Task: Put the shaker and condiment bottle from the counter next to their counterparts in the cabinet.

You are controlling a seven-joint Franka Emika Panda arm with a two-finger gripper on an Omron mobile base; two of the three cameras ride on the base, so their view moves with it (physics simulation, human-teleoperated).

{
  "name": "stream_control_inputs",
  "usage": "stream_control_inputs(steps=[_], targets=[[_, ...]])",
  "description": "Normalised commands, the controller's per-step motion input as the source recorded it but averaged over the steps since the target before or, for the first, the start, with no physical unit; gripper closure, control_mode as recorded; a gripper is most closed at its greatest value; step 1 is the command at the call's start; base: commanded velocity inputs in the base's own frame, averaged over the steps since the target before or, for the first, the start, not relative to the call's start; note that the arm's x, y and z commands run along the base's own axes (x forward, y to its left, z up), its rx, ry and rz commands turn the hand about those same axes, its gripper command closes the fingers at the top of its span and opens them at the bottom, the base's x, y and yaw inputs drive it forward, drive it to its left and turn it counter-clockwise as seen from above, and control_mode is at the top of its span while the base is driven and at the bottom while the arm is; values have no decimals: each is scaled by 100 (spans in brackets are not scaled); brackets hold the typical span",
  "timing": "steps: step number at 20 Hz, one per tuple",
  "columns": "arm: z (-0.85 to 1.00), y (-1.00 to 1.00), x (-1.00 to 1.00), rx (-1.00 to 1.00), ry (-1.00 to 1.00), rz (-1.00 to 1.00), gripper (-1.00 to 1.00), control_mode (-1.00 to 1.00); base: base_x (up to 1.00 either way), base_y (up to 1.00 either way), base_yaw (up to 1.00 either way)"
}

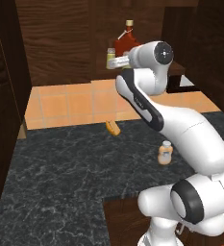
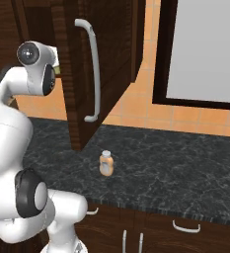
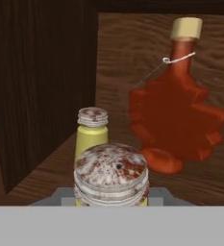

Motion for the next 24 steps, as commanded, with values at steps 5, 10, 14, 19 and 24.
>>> stream_control_inputs(steps=[5, 10, 14, 19, 24], targets=[[-12, 0, 24, 0, 0, 0, 100, -100, 0, 0, 0], [-7, 0, 28, 0, 0, 0, 100, -100, 0, 0, 0], [-3, 2, 31, 0, 0, 0, 100, -100, 0, 0, 0], [-4, 7, 34, 0, 0, 0, 100, -100, 0, 0, 0], [-20, 9, 15, 0, 0, 0, -100, -100, 0, 0, 0]])
